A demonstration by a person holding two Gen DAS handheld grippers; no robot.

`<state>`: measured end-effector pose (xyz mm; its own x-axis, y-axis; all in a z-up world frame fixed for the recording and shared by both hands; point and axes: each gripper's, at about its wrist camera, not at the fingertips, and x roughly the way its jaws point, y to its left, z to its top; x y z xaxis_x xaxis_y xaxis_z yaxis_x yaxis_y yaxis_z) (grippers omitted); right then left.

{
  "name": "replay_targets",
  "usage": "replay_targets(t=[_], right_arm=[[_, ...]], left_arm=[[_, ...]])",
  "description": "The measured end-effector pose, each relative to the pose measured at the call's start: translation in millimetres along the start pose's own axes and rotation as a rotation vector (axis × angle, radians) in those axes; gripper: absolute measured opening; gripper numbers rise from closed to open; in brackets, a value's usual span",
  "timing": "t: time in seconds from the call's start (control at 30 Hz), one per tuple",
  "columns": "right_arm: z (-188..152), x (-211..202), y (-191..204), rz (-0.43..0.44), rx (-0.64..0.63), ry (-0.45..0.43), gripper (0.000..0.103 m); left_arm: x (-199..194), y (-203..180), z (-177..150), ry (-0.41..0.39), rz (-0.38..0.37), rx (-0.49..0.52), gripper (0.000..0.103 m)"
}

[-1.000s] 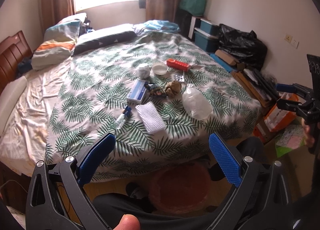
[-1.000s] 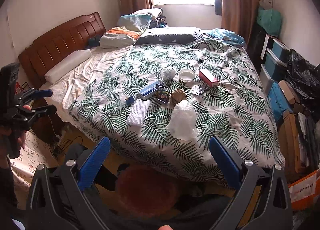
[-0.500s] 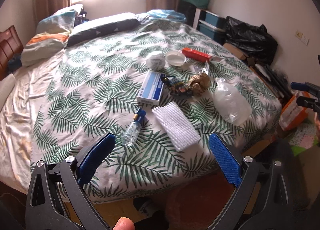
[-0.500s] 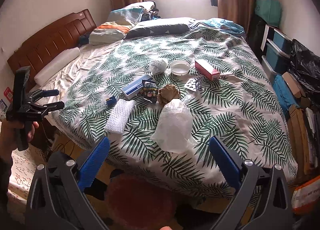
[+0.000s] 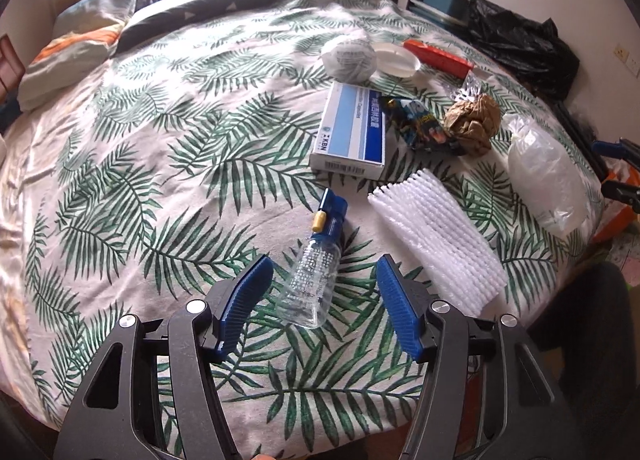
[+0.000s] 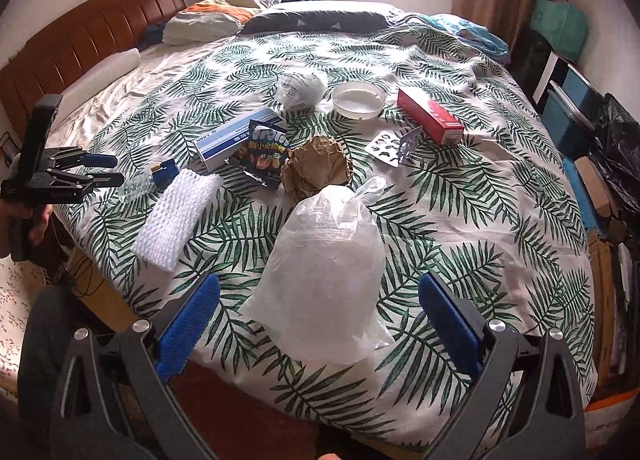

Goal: Collect trash
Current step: 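Grasp the clear plastic bottle with the left tool while the right tool grasps the plastic bag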

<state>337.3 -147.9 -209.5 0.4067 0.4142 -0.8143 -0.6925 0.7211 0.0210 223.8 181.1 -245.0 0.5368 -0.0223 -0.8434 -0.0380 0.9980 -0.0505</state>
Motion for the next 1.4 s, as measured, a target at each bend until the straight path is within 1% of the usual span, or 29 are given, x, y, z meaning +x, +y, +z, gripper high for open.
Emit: replay_targets(t=[0.03, 0.07, 0.13, 0.23, 0.3, 0.33, 0.37, 0.4, 0.43, 0.57, 0.63, 0.77, 0.8, 0.83, 0.87, 0.9, 0.97, 1.07, 1.23, 1.33, 1.4], right_arm=[[1, 5, -1, -0.001, -0.001, 0.003, 0.098], [3, 9, -2, -0.002, 0.000, 0.006, 0.098], [4, 19, -3, -0.002, 0.001, 0.015, 0.098], [6, 34, -3, -0.014, -0.009, 0.036, 0.098], [7, 43, -2, -0.025, -0.021, 0.048, 0.098], [7, 43, -2, -0.025, -0.021, 0.048, 0.098], [8, 47, -2, -0.030, -0.023, 0.054, 0.098], [8, 50, -2, -0.031, -0.025, 0.058, 0.098], [8, 53, -3, -0.030, -0.027, 0.060, 0.098], [10, 63, -3, -0.030, -0.036, 0.078, 0.098], [11, 67, -3, -0.020, -0.047, 0.089, 0.098], [11, 78, -6, -0.008, -0.063, 0.115, 0.098], [10, 82, -8, 0.005, -0.059, 0.126, 0.092], [9, 85, -10, 0.024, -0.054, 0.140, 0.078], [9, 87, -12, 0.042, -0.050, 0.148, 0.079], [9, 86, -14, 0.053, -0.042, 0.142, 0.077], [9, 81, -17, 0.088, -0.013, 0.145, 0.075], [9, 58, -15, 0.123, 0.009, 0.100, 0.075], [7, -7, 1, 0.197, 0.011, -0.007, 0.075], [-1, -49, 17, 0.254, -0.003, -0.057, 0.075], [-11, -69, 28, 0.282, -0.018, -0.061, 0.075]], left_arm=[[3, 1, 0, 0.005, -0.004, 0.003, 0.067], [6, 1, 1, 0.009, 0.004, 0.006, 0.074], [12, 0, 3, 0.017, 0.035, 0.024, 0.083], [24, 0, 5, 0.057, 0.014, 0.037, 0.082], [34, 1, 7, 0.078, 0.008, 0.042, 0.077], [39, 1, 8, 0.090, 0.011, 0.043, 0.066], [43, 1, 8, 0.098, 0.015, 0.054, 0.051], [47, 2, 8, 0.105, 0.014, 0.062, 0.042], [51, 2, 8, 0.110, 0.016, 0.064, 0.038], [54, 6, 7, 0.104, -0.021, 0.044, 0.036], [52, 6, 6, 0.105, -0.028, 0.039, 0.036], [40, -1, 3, 0.082, -0.047, 0.031, 0.036], [33, -4, 2, 0.068, -0.049, 0.025, 0.036], [26, -7, 2, 0.053, -0.053, 0.018, 0.036], [18, -10, 2, 0.041, -0.062, 0.011, 0.036], [10, -14, 1, 0.030, -0.072, 0.004, 0.036], [-6, -24, 0, 0.013, -0.077, 0.000, 0.036], [-31, -39, -2, -0.011, -0.092, -0.003, 0.036], [-72, -64, -13, -0.038, -0.125, -0.034, 0.036], [-92, -84, -27, -0.028, -0.141, -0.038, 0.036], [-102, -99, -40, -0.005, -0.158, -0.040, 0.036]])
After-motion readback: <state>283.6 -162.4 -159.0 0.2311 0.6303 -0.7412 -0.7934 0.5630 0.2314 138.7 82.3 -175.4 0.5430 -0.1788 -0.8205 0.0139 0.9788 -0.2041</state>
